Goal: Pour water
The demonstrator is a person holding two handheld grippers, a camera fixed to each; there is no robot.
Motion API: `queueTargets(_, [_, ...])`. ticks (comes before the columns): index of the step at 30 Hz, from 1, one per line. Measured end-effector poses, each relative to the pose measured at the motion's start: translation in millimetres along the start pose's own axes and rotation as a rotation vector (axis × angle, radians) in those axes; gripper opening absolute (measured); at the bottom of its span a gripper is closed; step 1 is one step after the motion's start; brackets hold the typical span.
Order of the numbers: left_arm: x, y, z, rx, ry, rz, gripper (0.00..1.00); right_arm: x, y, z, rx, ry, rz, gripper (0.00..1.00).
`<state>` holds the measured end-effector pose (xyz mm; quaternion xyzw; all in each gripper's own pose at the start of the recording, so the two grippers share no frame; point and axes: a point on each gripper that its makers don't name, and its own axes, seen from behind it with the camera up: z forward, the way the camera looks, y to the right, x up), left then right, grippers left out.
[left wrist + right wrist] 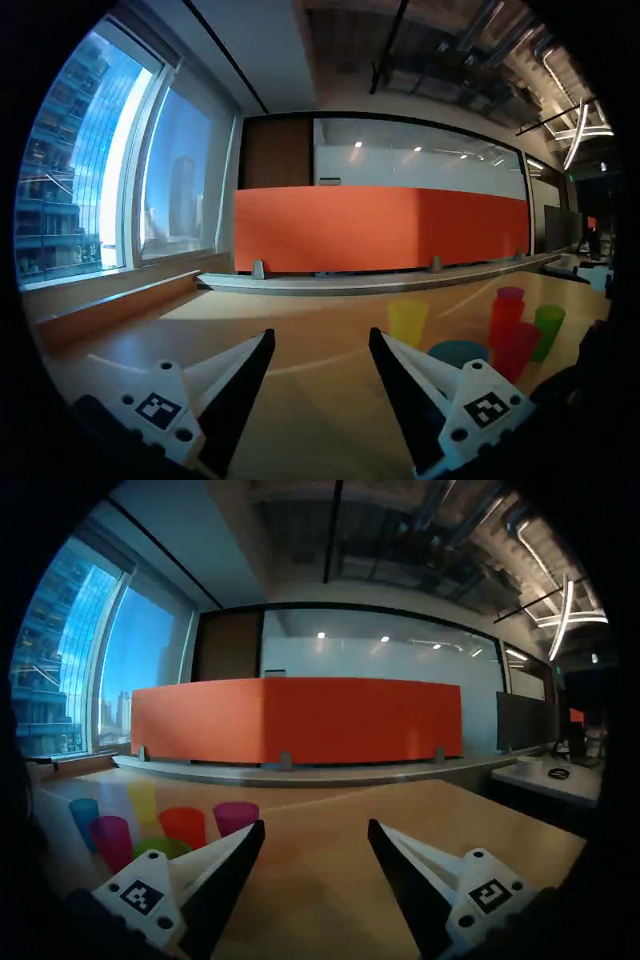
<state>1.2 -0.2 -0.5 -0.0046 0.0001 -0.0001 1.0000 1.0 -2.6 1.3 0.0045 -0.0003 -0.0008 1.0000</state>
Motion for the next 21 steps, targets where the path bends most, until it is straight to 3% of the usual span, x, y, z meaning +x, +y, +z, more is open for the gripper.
queueTargets(21, [-0.4, 0.4, 0.2, 0.000, 0.000, 0.000, 0.87, -1.5, -0.5, -0.5, 0.000, 0.000, 0.001, 1.00])
